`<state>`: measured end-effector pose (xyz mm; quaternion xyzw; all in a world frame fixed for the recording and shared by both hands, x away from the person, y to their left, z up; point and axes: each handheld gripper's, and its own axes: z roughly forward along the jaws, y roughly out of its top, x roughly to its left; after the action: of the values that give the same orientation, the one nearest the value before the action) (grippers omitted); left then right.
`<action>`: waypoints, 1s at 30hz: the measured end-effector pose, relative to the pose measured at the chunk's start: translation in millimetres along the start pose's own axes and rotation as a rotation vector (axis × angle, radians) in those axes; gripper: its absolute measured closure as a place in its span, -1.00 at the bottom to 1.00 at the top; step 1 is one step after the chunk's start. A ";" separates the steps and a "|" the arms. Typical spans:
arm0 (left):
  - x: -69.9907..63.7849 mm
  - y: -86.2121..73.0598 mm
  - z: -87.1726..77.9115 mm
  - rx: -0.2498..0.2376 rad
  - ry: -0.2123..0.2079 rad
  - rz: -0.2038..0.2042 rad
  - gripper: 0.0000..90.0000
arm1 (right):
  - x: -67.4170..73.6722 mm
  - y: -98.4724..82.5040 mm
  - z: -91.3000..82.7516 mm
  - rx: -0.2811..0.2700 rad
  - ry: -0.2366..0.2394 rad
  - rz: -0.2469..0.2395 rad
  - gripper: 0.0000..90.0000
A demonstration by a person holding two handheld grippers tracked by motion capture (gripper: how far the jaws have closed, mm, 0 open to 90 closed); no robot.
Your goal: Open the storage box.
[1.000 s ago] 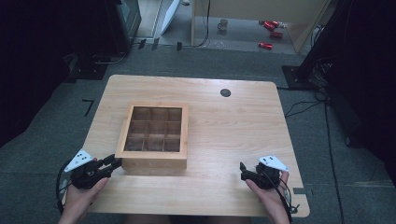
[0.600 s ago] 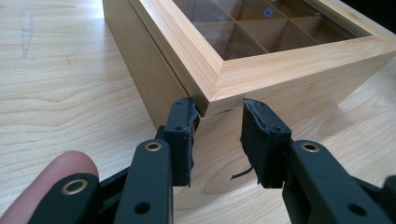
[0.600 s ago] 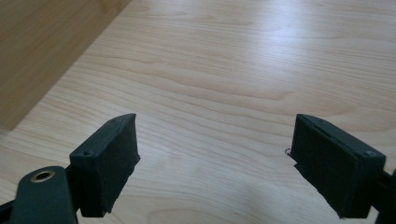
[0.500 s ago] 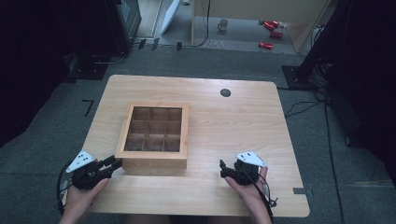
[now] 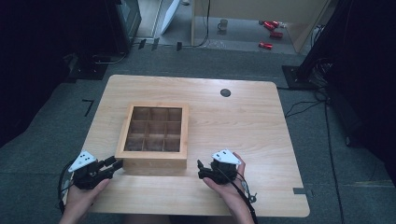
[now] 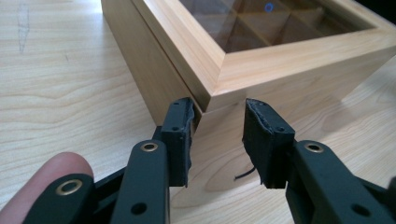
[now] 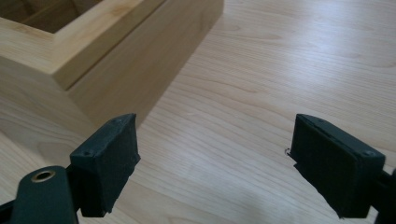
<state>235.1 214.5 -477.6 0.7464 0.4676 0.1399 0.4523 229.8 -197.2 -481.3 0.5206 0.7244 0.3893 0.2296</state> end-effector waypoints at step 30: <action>-0.6 3.5 -0.5 -0.001 0.016 -0.007 0.47 | 57.4 -3.8 28.4 0.031 0.113 -0.045 -0.65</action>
<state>236.4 213.7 -474.4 0.7434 0.4740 0.1445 0.4493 228.4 -135.0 -496.9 0.4847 0.7537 0.4015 0.1890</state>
